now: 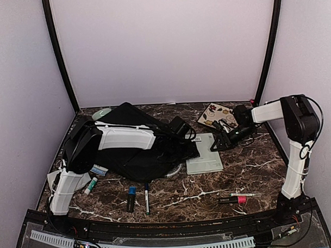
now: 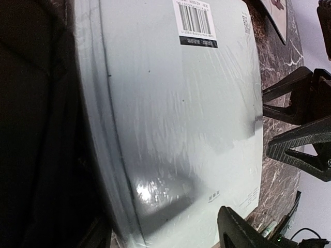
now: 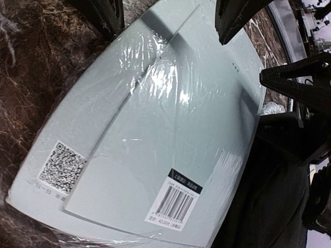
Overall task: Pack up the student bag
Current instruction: Pick up the book at the center of the board.
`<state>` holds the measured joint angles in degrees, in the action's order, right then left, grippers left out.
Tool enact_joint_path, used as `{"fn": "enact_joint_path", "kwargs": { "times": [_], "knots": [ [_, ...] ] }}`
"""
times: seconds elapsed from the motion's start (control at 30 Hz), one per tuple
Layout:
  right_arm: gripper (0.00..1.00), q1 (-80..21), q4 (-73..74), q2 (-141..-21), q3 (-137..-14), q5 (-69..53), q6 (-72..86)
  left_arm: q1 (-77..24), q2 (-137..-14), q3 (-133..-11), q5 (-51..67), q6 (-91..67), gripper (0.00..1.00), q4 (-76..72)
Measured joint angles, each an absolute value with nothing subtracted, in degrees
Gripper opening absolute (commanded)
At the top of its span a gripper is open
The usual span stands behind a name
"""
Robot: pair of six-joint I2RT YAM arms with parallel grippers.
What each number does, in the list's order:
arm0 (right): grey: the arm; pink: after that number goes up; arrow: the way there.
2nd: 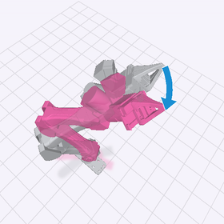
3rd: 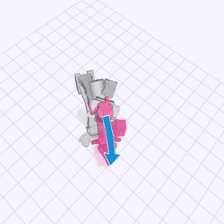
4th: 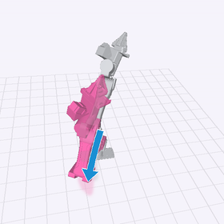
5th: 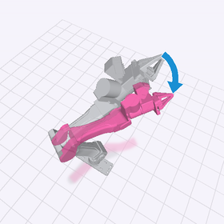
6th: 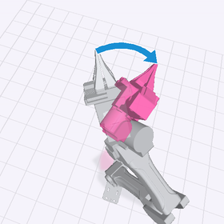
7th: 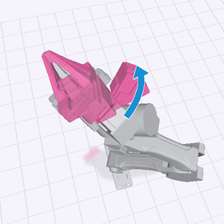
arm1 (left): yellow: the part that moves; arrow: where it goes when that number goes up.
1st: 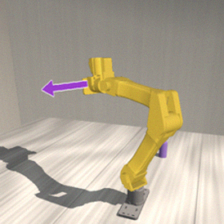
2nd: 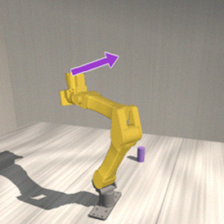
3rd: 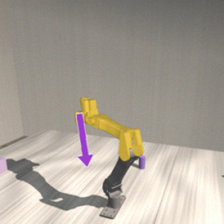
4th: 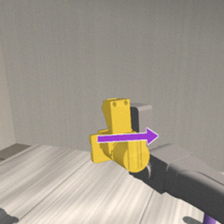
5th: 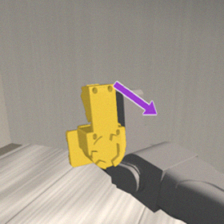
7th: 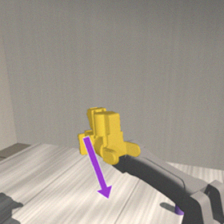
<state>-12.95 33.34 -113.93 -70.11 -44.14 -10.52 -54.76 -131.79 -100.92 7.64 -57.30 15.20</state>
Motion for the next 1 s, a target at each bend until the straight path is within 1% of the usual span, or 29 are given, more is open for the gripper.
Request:
{"fn": "enact_joint_path", "kwargs": {
  "times": [0.07, 0.2, 0.33, 0.6, 0.8, 1.0],
  "knots": [
    [0.52, -13.0, 33.2, -113.5, -69.5, -44.2, -11.3, -55.2, -131.8, -101.0, 6.3, -55.2, 0.73, 15.5],
    [0.48, -13.0, 32.6, -112.5, -68.1, -43.9, -11.9, -56.9, -131.5, -101.0, 2.0, -51.1, 0.73, 16.0],
    [0.47, -13.5, 32.7, -112.0, -67.4, -44.1, -11.9, -58.0, -130.1, -98.9, 0.0, -49.2, 0.73, 15.8],
    [0.46, -16.6, 33.4, -112.6, -67.2, -45.8, -11.2, -58.5, -122.1, -90.5, -1.8, -48.6, 0.72, 14.5],
    [0.45, -17.2, 33.0, -113.4, -67.6, -47.1, -10.1, -58.8, -117.0, -88.9, -3.6, -48.9, 0.72, 12.7],
    [0.45, -20.1, 33.6, -115.0, -69.5, -48.2, -9.2, -59.0, -112.7, -86.9, -6.4, -50.5, 0.72, 12.1]
  ]
}}
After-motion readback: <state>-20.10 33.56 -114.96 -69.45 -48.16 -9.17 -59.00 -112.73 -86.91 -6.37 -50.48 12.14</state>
